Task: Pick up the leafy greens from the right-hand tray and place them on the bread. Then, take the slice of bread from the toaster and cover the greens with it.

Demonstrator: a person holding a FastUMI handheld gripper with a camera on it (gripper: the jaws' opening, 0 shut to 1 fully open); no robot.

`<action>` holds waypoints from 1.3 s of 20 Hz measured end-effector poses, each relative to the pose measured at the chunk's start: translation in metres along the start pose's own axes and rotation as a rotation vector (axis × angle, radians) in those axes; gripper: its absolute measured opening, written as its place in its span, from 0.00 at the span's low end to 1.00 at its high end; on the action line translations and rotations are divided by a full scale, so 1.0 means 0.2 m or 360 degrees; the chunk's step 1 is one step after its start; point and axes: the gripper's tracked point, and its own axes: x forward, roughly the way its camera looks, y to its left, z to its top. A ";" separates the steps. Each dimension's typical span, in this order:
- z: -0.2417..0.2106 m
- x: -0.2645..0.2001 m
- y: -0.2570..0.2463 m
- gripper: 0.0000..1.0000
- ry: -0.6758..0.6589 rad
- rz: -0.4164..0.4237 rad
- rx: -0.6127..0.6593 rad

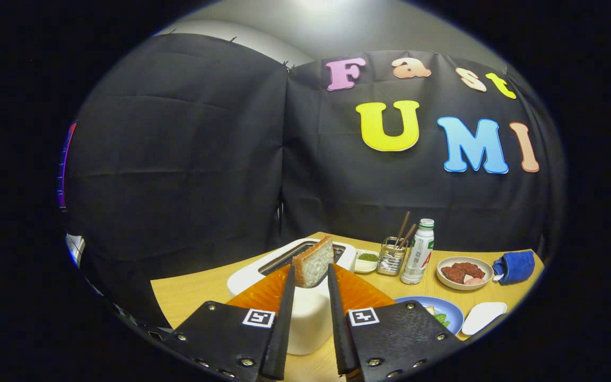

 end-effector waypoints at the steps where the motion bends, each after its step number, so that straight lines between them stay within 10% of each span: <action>1: -0.02 0.03 0.02 0.36 0.0023 -0.0007 -0.0020; 12: -0.09 0.30 -0.01 0.36 0.0070 -0.0241 -0.0015; 17: -0.11 0.30 -0.05 0.08 0.0068 -0.0210 0.0063; 26: 0.03 0.25 -0.05 0.02 -0.0018 -0.0113 0.0040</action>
